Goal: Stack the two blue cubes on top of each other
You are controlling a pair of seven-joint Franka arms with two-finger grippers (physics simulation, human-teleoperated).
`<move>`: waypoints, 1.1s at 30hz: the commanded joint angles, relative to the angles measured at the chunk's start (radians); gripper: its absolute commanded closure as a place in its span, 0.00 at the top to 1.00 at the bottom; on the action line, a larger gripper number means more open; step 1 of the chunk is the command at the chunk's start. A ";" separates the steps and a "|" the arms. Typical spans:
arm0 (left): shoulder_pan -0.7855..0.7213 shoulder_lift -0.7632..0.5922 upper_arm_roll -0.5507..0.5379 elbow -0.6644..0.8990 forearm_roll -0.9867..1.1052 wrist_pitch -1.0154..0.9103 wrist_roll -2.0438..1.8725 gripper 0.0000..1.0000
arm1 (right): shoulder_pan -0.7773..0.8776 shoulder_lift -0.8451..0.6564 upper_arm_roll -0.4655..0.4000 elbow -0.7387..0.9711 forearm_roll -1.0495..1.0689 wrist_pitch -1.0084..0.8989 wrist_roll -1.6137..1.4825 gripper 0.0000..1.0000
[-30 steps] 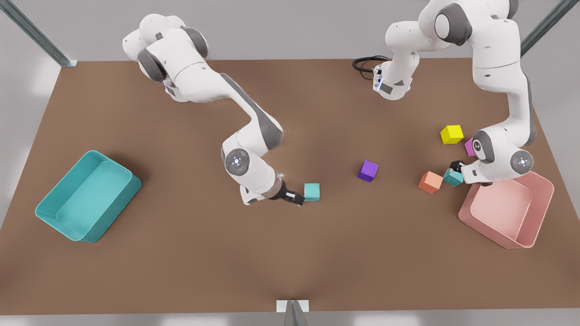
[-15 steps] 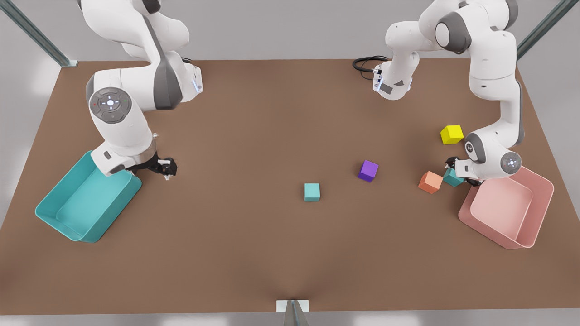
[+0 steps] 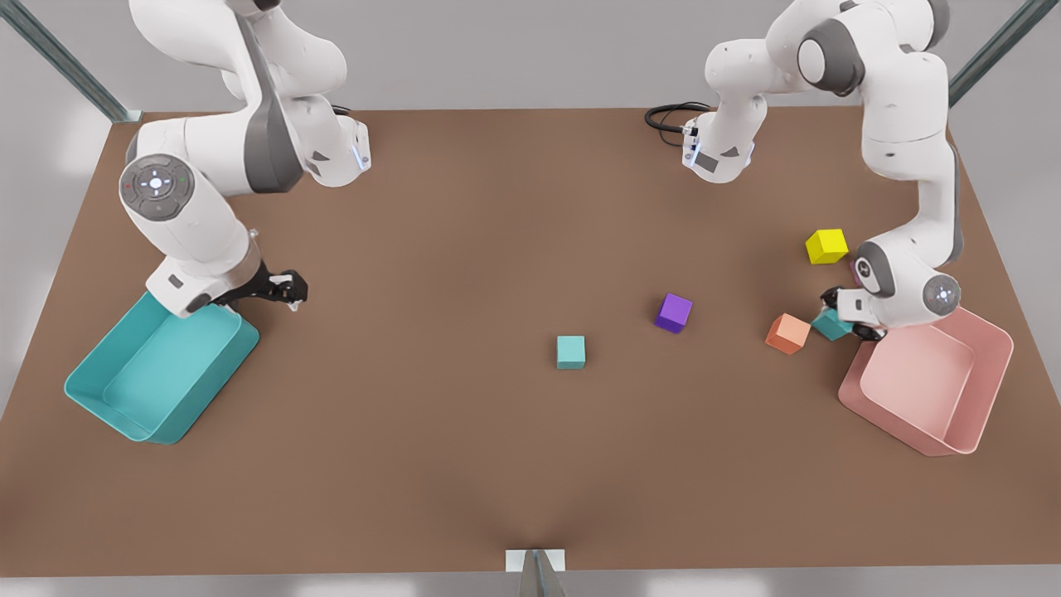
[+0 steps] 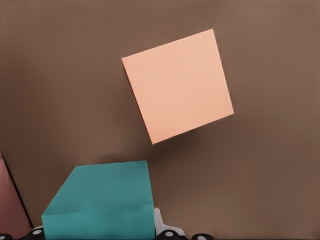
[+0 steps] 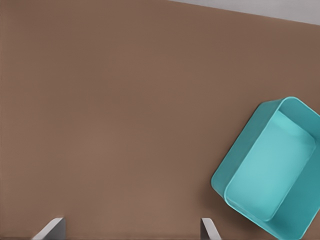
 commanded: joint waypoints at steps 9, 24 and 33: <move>-0.268 -0.204 -0.166 0.233 0.045 -0.466 -0.968 0.66 | -0.040 0.004 -0.001 0.002 0.021 -0.016 -0.180 1.00; -0.479 0.241 -0.531 0.639 -0.053 -0.242 -1.973 0.66 | -0.069 0.019 -0.011 0.002 0.022 -0.062 -0.079 1.00; -0.479 0.271 -0.526 0.639 -0.050 -0.187 -1.973 0.66 | -0.067 0.030 -0.010 0.005 0.022 -0.084 -0.082 1.00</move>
